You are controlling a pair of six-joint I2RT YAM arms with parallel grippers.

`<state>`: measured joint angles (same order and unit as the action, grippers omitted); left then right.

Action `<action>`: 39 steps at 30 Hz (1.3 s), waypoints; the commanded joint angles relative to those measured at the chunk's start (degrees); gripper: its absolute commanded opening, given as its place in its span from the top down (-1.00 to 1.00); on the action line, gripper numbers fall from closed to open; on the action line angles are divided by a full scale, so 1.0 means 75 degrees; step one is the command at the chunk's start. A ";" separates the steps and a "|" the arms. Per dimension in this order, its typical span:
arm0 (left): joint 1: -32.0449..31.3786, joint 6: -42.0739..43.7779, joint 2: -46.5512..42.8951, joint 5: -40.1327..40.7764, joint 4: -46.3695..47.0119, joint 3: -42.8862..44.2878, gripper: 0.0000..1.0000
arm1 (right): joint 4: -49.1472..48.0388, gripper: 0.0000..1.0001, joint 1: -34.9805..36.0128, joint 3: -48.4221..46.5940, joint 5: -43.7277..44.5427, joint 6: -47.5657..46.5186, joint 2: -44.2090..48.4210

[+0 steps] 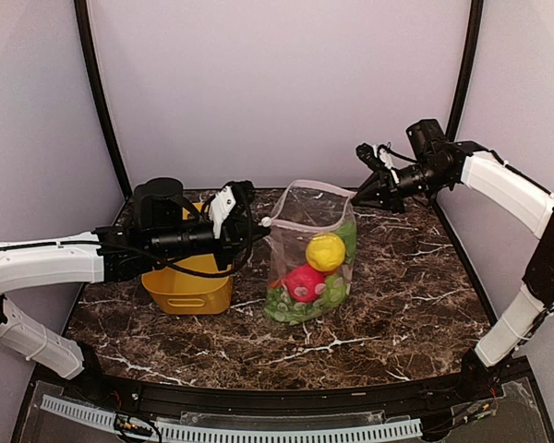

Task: Place the food in the zip-top bag and seal the zipper
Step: Adjust the zipper food storage bag at the center of the board, then hold the zipper from the zipper food storage bag.

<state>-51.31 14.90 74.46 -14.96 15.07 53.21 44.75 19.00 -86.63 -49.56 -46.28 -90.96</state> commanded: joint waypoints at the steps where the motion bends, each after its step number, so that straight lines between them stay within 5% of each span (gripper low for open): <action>1: 0.0164 0.0106 -0.0287 0.0139 -0.0170 0.0019 0.99 | 0.0011 0.94 -0.0026 0.0113 -0.0366 -0.0296 0.0183; 25: 0.0827 -0.0068 -0.0367 -0.0002 0.0355 -0.0247 0.98 | 0.0667 1.00 -0.0829 0.0580 0.0230 -0.0903 0.1176; 32: 0.0830 -0.0674 0.0000 -0.1077 0.0379 0.0327 0.99 | 0.1618 0.25 -0.0091 -0.0875 -0.0392 -0.0399 0.1260; 39: 0.0820 -0.0690 0.0125 -0.1305 0.0475 0.0416 0.98 | 0.1297 0.12 0.1644 -0.2139 0.0383 0.0443 0.0440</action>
<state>-45.47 10.70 75.33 -22.11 17.02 54.39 54.26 25.80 -97.71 -49.87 -47.05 -83.64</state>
